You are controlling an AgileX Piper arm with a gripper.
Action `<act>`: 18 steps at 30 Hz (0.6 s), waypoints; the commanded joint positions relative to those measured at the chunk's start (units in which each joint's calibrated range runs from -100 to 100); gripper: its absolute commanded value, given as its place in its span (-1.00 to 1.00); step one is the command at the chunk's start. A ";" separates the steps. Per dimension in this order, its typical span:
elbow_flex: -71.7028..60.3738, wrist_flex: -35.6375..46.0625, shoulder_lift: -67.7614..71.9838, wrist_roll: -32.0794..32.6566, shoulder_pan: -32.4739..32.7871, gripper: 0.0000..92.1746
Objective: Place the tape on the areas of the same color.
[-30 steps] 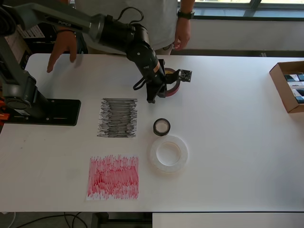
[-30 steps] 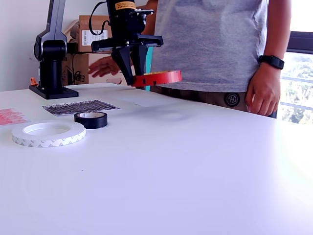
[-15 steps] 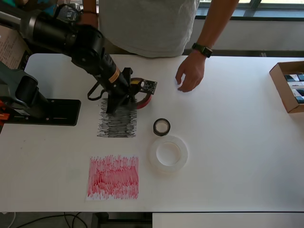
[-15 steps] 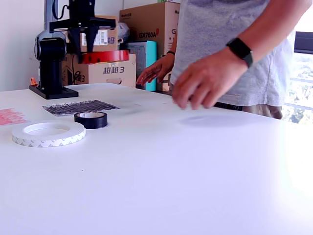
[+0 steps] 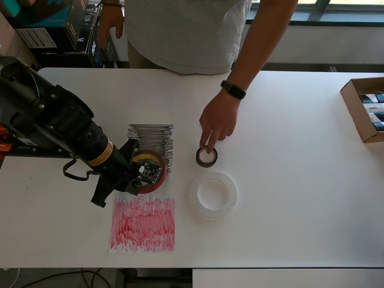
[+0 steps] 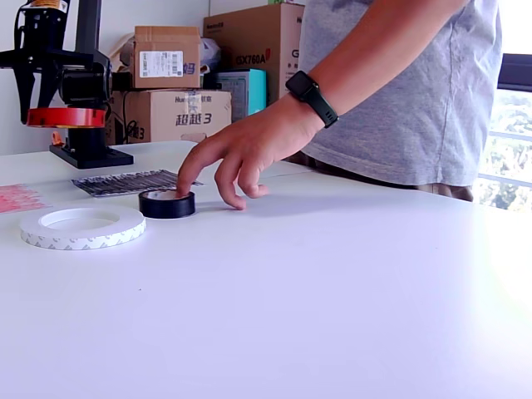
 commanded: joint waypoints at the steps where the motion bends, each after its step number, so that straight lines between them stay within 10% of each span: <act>1: -4.92 -0.11 6.57 -1.98 -8.87 -1.00; 18: -19.37 -0.11 26.87 -6.15 -13.05 -1.00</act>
